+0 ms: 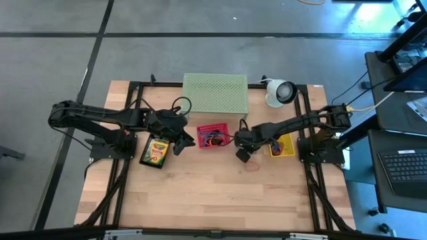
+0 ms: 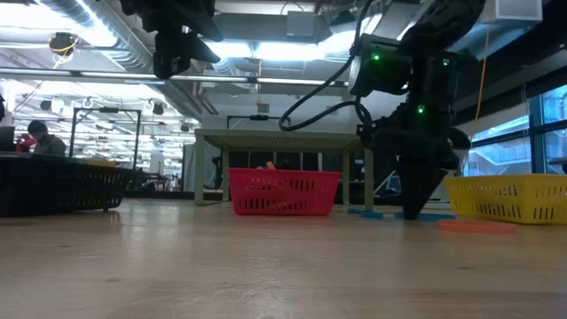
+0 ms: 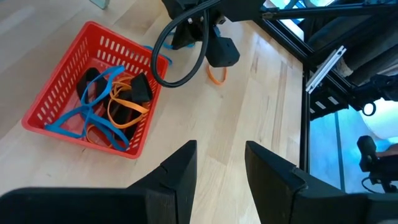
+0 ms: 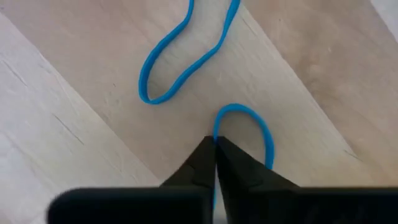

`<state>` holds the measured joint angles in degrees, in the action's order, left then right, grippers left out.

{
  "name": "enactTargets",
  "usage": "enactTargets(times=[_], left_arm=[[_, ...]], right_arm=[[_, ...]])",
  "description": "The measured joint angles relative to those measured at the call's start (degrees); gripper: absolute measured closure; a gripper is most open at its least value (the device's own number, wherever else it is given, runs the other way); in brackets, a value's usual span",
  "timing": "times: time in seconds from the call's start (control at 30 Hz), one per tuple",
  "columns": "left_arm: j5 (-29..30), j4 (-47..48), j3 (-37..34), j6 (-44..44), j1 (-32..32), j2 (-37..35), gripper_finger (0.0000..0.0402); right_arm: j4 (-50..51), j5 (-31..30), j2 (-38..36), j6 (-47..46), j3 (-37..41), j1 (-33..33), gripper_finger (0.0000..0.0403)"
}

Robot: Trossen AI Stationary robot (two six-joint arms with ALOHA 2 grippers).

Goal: Pick & Place Office Desk Supplies
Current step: Put the blue rubber band into the red bin

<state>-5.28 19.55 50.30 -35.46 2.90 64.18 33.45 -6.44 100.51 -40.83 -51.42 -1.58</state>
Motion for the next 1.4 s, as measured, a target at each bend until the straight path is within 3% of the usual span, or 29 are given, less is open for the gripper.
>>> enactTargets(times=[0.23,0.6,1.03,1.4], left_arm=[[0.11,-0.02,0.00,-0.81,0.00,0.00,0.0272],[0.07,0.00,0.00,-1.46,0.00,0.00,0.0272],[0.09,0.00,0.00,-1.42,0.00,0.00,0.0272],[0.33,-0.01,0.02,-1.25,-0.02,0.00,0.0272]], right_arm=[[-0.52,2.05,-1.00,-0.71,0.32,0.14,0.0399],[0.37,7.56,-7.63,-0.71,0.77,0.07,0.0402],[0.81,9.05,-17.85,-2.22,0.59,-0.13,0.0403],[-10.16,8.74,-20.93,-3.45,-2.87,0.27,0.0403]])
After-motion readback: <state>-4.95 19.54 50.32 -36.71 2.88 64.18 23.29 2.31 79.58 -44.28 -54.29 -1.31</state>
